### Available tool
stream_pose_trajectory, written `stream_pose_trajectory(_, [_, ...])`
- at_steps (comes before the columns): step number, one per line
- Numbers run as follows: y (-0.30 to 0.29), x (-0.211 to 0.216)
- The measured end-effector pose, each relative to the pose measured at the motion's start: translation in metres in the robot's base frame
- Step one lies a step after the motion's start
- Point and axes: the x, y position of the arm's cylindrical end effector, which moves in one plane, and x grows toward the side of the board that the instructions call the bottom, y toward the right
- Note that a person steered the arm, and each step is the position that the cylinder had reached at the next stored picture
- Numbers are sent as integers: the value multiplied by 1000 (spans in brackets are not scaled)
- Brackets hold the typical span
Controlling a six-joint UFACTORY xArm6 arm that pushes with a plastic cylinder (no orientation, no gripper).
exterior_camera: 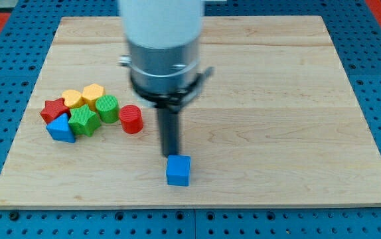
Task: Move the blue triangle away from the group of the blocks
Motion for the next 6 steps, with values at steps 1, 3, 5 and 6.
stream_pose_trajectory(1, [-104,3])
stream_pose_trajectory(3, [-204,-53])
stream_pose_trajectory(5, [-102,-23])
stream_pose_trajectory(6, [-184,-23])
